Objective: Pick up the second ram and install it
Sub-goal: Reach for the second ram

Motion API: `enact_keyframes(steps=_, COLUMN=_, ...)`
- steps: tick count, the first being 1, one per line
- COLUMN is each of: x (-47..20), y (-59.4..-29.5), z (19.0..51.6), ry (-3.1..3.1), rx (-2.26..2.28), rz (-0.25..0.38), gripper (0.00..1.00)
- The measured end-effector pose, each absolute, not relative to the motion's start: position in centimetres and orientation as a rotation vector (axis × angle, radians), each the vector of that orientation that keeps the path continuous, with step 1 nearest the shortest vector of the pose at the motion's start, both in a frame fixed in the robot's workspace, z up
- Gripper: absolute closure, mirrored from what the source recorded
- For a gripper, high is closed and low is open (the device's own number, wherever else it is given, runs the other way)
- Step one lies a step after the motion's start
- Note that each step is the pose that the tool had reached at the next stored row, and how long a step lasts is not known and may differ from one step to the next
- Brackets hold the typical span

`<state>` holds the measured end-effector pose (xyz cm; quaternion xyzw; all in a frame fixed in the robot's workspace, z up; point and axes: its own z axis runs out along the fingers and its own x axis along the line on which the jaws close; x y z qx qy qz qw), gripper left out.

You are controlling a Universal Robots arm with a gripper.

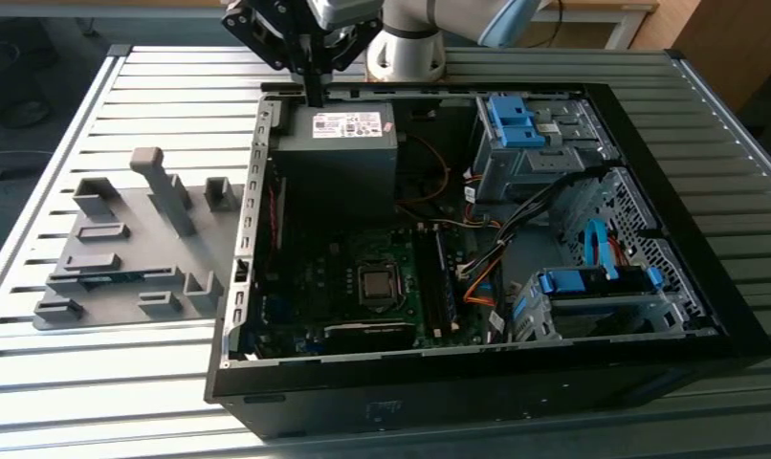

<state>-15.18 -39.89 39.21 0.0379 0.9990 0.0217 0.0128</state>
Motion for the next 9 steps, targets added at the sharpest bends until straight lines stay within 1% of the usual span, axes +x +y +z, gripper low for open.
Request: enact_keyframes(steps=9, x=-15.58, y=-39.89, z=39.18, ry=3.113, rx=0.118, rz=0.068, gripper=0.89)
